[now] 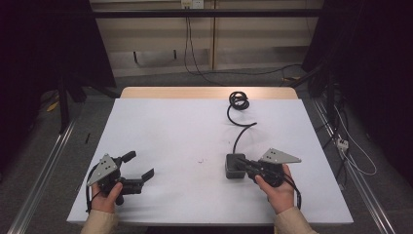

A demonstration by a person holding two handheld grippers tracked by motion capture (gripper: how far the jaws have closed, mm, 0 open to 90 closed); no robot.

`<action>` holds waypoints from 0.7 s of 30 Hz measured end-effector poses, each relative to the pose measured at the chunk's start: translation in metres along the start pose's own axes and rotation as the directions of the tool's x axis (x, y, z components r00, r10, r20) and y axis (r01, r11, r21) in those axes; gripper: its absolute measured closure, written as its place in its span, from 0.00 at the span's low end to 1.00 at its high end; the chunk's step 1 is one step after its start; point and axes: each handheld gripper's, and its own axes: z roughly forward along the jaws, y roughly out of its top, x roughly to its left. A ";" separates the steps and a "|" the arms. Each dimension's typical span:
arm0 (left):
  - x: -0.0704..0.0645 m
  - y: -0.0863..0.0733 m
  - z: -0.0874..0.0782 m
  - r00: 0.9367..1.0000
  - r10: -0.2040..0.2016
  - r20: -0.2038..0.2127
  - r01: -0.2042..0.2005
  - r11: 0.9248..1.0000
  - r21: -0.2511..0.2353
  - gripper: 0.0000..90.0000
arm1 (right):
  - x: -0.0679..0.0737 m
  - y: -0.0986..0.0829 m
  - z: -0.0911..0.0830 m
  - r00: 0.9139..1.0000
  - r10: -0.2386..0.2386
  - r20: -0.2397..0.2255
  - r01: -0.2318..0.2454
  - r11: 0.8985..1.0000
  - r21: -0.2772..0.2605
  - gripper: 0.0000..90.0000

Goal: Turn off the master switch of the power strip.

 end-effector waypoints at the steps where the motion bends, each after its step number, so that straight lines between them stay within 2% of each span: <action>1: 0.000 0.000 0.000 1.000 0.001 0.000 -0.001 1.000 0.001 0.04 | 0.000 0.000 0.000 1.000 -0.002 0.001 0.002 1.000 0.002 0.96; 16: 0.000 0.000 0.000 1.000 0.000 -0.001 0.000 1.000 0.001 0.04 | 0.000 0.000 0.000 1.000 -0.003 -0.016 0.003 1.000 0.011 1.00; 21: 0.000 0.000 0.000 1.000 0.000 -0.004 0.000 1.000 -0.002 0.04 | 0.000 0.003 0.003 1.000 0.006 -0.003 -0.006 1.000 0.021 1.00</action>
